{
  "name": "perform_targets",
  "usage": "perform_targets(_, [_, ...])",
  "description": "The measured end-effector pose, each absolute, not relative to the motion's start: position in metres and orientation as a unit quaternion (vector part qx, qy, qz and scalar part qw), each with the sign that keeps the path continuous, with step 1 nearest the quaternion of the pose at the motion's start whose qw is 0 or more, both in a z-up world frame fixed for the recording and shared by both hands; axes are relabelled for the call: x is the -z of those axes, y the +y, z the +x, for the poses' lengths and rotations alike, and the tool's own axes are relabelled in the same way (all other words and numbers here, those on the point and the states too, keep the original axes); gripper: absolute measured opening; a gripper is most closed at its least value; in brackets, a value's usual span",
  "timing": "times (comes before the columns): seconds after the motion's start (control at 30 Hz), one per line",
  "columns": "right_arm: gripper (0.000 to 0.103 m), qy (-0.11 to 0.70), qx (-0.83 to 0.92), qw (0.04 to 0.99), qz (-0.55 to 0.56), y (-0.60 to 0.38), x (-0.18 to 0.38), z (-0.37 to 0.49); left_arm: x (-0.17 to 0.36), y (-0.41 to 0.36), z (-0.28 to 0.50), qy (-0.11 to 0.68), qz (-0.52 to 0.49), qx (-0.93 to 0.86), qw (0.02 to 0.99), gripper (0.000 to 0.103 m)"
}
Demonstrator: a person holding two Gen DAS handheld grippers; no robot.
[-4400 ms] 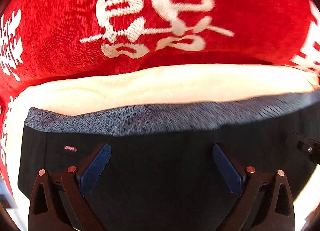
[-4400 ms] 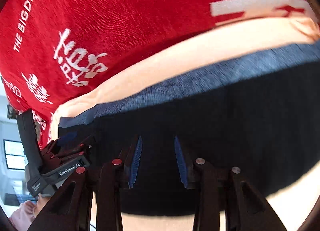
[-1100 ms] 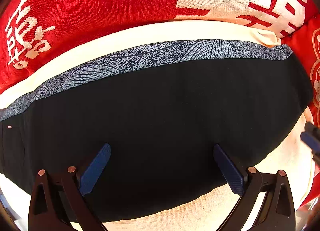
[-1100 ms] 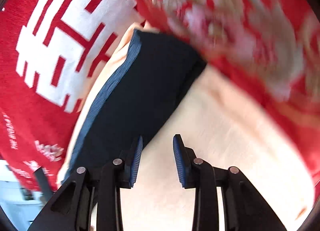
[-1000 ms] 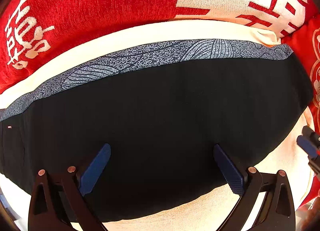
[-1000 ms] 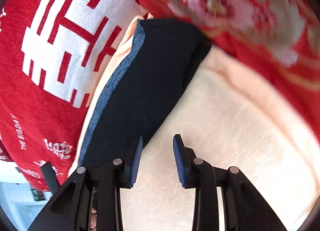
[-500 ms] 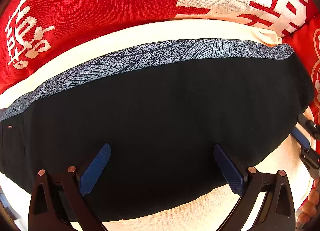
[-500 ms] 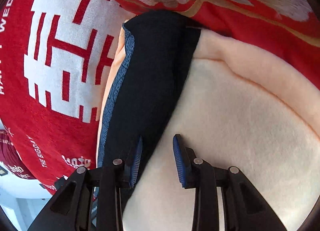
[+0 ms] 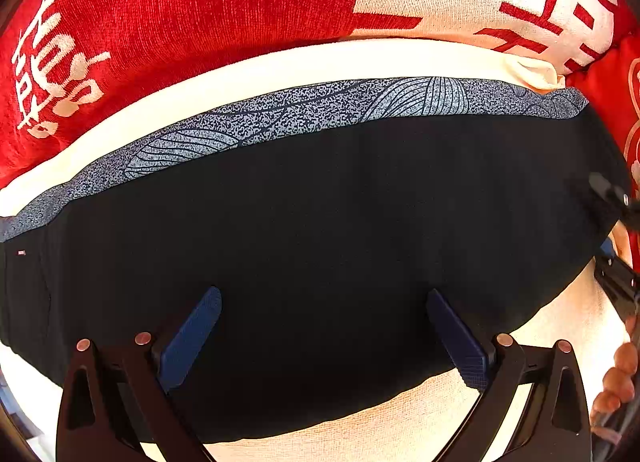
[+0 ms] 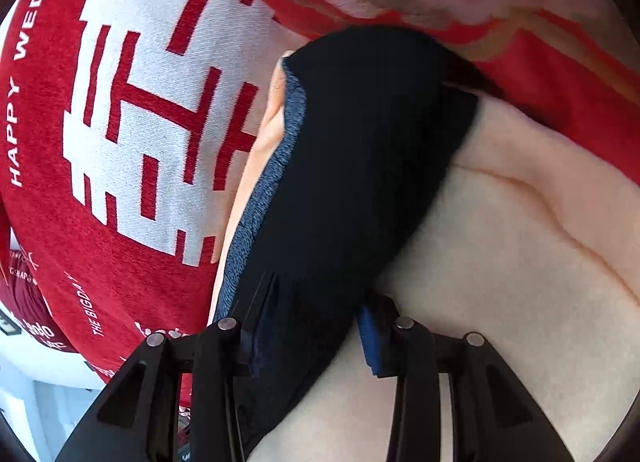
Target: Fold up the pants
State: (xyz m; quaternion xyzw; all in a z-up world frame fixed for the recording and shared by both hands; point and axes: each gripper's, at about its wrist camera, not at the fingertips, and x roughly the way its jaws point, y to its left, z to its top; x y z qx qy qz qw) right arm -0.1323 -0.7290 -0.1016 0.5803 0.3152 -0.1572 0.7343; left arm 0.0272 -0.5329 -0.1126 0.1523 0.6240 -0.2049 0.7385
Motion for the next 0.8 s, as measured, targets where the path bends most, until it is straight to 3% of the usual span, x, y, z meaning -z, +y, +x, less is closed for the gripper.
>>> perform_targets(0.1, [0.052,0.311,0.161,0.736,0.579,-0.732,0.101,-0.118,0.112,-0.533,0.026,0.620,0.155,0.207,0.741,0.103])
perform_targets(0.17, [0.048,0.324,0.164,0.726,0.584,-0.735,0.102,-0.111,0.111,-0.534,0.027,0.621,0.156,0.209,0.739,0.103])
perform_targets(0.23, [0.016,0.337,0.170,0.716,0.587,-0.738,0.100,-0.112,0.105,-0.533,0.030,0.618,0.152,0.208,0.743,0.099])
perform_targets(0.3, [0.014,0.333,0.158,0.717,0.591,-0.738,0.096,-0.116,0.096,-0.535,0.032,0.621,0.137,0.218,0.741,0.075])
perform_targets(0.47, [0.014,0.325,0.129,0.747,0.565,-0.731,0.069,-0.116,0.075,-0.560,0.033,0.602,0.086,0.279,0.744,0.075])
perform_targets(0.6, [0.014,0.330,0.126,0.759,0.547,-0.726,0.056,-0.114,0.104,-0.586,0.028,0.629,0.079,0.296,0.715,0.075])
perform_targets(0.8, [0.014,0.357,0.139,0.774,0.504,-0.714,0.042,-0.106,0.109,-0.578,0.028,0.609,0.069,0.312,0.726,0.076])
